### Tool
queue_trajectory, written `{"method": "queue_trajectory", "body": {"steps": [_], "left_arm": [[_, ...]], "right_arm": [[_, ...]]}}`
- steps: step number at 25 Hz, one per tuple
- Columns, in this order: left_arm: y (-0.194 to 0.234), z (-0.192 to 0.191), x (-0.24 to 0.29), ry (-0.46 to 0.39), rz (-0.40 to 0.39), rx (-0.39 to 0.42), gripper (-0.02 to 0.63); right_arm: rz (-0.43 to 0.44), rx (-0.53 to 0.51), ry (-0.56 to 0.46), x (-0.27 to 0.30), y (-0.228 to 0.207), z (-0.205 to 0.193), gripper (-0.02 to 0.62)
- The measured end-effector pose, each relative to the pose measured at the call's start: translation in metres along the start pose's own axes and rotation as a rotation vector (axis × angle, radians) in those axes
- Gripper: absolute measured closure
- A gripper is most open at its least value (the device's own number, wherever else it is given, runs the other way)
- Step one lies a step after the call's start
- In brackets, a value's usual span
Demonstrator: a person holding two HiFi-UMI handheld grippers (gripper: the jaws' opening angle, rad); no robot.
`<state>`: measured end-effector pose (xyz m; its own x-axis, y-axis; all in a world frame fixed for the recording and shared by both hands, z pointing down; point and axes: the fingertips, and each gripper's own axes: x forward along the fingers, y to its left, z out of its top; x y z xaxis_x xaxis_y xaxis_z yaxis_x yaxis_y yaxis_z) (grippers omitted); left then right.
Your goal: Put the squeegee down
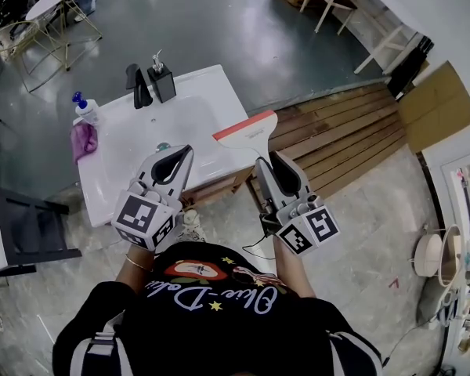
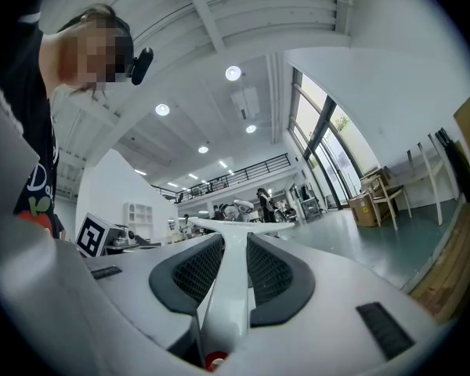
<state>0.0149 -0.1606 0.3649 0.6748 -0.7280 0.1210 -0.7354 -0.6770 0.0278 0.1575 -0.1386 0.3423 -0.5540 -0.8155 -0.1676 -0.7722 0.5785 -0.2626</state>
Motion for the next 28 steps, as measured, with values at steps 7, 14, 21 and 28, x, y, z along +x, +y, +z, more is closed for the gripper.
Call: {"method": "queue_trajectory", "body": {"steps": [7, 14, 21, 28], "left_arm": [[0.012, 0.002, 0.016, -0.006, -0.017, -0.002, 0.612], [0.026, 0.000, 0.026, -0.004, -0.032, -0.015, 0.612], [0.041, 0.000, 0.033, -0.002, -0.044, -0.022, 0.612], [0.058, -0.005, 0.038, 0.000, -0.050, -0.052, 0.612]], "right_arm": [[-0.012, -0.005, 0.003, 0.014, -0.010, 0.000, 0.477], [-0.028, -0.007, 0.009, 0.028, -0.017, -0.003, 0.477], [-0.042, -0.010, 0.017, 0.042, -0.020, -0.004, 0.477], [-0.060, -0.009, 0.032, 0.057, -0.021, -0.008, 0.477]]}}
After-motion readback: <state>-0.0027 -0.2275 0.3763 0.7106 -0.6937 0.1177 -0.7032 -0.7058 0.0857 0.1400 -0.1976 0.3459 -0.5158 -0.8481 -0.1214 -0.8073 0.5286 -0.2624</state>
